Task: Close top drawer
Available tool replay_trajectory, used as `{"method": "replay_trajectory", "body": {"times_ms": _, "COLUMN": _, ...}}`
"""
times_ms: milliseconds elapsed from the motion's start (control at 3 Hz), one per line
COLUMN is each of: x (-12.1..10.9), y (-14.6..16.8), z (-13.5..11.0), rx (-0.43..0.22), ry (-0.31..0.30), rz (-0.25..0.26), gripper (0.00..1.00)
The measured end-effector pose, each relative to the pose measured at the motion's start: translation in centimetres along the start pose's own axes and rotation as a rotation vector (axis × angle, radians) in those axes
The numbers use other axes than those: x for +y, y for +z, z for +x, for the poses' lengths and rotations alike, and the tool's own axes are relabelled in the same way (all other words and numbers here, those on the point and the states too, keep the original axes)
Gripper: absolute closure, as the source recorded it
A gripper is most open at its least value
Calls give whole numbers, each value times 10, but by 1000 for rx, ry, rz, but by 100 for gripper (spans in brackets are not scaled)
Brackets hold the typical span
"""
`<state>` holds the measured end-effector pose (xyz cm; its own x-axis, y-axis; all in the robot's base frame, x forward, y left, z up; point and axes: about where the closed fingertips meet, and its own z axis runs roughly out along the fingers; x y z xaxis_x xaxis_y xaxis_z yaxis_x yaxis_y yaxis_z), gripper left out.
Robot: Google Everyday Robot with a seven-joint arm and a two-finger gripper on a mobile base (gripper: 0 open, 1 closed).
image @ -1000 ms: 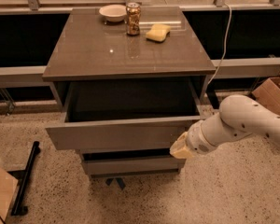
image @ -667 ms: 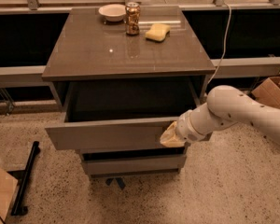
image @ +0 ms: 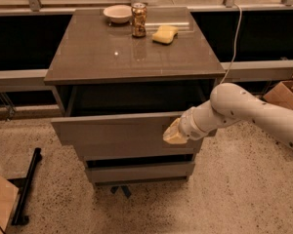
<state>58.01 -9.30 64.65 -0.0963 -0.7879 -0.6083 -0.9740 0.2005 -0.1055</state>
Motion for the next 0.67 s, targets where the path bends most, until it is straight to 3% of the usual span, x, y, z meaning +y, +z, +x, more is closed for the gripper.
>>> {"method": "replay_trajectory", "body": {"times_ms": 667, "x": -58, "y": 6, "z": -20, "rx": -51, "ry": -45, "rz": 90, "gripper": 100}}
